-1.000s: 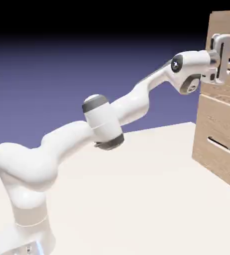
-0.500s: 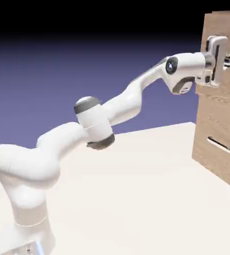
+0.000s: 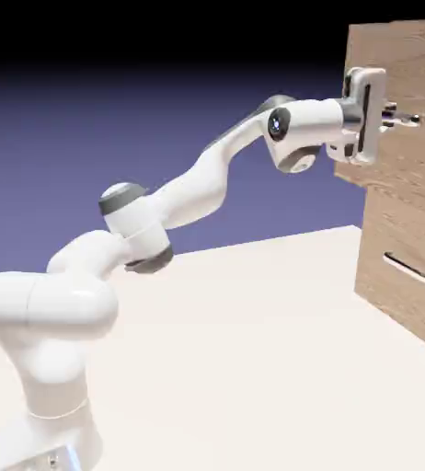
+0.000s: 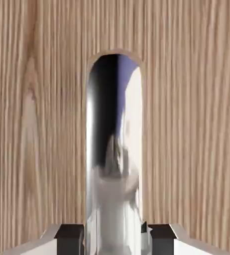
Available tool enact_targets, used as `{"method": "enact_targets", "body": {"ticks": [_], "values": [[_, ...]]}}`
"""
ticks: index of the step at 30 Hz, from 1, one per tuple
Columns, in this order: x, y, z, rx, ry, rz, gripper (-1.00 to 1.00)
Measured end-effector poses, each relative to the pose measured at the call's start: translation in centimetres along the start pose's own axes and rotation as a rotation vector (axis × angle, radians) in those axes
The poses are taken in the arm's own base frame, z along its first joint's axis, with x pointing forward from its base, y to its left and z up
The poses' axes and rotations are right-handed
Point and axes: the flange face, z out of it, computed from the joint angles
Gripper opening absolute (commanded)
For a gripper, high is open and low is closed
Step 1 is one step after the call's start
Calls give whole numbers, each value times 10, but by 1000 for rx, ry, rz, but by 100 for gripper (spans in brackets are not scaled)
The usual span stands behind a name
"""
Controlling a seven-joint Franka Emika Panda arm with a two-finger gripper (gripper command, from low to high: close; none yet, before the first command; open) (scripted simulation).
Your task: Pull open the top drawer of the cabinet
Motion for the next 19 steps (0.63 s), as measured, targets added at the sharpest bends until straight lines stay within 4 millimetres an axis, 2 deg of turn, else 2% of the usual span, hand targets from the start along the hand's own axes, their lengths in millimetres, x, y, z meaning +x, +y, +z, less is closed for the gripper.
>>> {"method": "enact_targets", "body": {"ticks": [8,15,16,18,19], "values": [[0,0,-75,0,-1,0,-100],[0,0,-154,0,-1,0,-100],[0,0,-166,0,-1,0,100],[0,0,-165,-1,1,0,100],[-1,0,-179,0,1,-1,100]]}}
